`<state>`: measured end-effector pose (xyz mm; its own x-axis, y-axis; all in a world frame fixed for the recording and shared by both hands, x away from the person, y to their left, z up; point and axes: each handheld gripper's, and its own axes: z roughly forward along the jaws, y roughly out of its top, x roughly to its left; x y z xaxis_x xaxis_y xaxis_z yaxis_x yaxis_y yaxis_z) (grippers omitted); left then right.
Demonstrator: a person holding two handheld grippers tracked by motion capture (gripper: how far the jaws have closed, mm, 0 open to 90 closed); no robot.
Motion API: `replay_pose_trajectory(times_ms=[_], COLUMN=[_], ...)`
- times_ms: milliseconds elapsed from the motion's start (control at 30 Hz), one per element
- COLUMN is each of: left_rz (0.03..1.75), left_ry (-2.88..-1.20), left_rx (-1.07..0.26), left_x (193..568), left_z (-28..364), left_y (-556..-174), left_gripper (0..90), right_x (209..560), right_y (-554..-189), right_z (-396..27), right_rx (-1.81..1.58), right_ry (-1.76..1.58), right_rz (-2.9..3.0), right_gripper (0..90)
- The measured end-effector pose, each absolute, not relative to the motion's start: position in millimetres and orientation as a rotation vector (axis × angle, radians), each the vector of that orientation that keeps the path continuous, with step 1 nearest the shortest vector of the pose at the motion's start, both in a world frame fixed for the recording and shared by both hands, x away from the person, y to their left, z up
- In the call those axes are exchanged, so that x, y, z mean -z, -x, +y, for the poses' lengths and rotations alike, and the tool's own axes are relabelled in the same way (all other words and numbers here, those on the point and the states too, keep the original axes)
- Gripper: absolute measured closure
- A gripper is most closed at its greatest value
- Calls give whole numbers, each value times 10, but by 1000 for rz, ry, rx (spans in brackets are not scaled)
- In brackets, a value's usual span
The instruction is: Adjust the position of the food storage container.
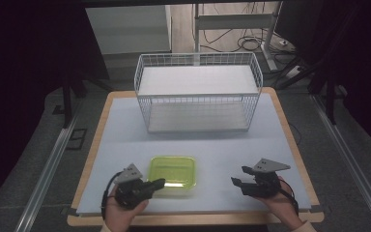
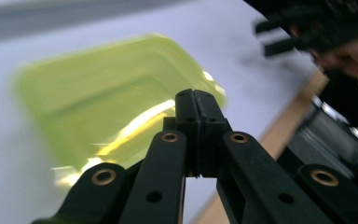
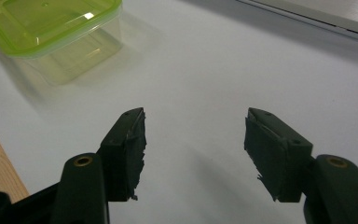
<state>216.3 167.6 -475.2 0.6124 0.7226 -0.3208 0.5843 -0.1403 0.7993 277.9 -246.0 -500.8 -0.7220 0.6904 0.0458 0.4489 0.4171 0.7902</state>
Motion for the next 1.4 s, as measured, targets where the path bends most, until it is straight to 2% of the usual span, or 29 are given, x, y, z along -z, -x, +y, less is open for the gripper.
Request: replay_pose_trajectory(times_ms=[200,400,600,900,1400], left_rz=[1207,1294,1281,1276,1229], left_ry=[-1786,-1810,-1839,-1871,-1942], left_rx=[-289,-234,-175,-154,-89], left_x=[4895,5144,5226,5272,5319], left_z=[2056,2191,2121,2044,1696], left_y=[-2356,-2527,-2583,-2620,-2631], left_gripper=[895,897,897,897,897], right_x=[5007,5011,5019,5023,5024], right_y=[-2785,-2792,-2798,-2798,-2796], right_z=[-2475,-2476,-2480,-2475,-2472], right_rx=[-1195,-1195,-1190,-1189,-1184], right_ry=[-991,-993,-1003,-1001,-999], right_rz=[2386,2385,2383,2381,2382], right_gripper=[386,384,377,373,371])
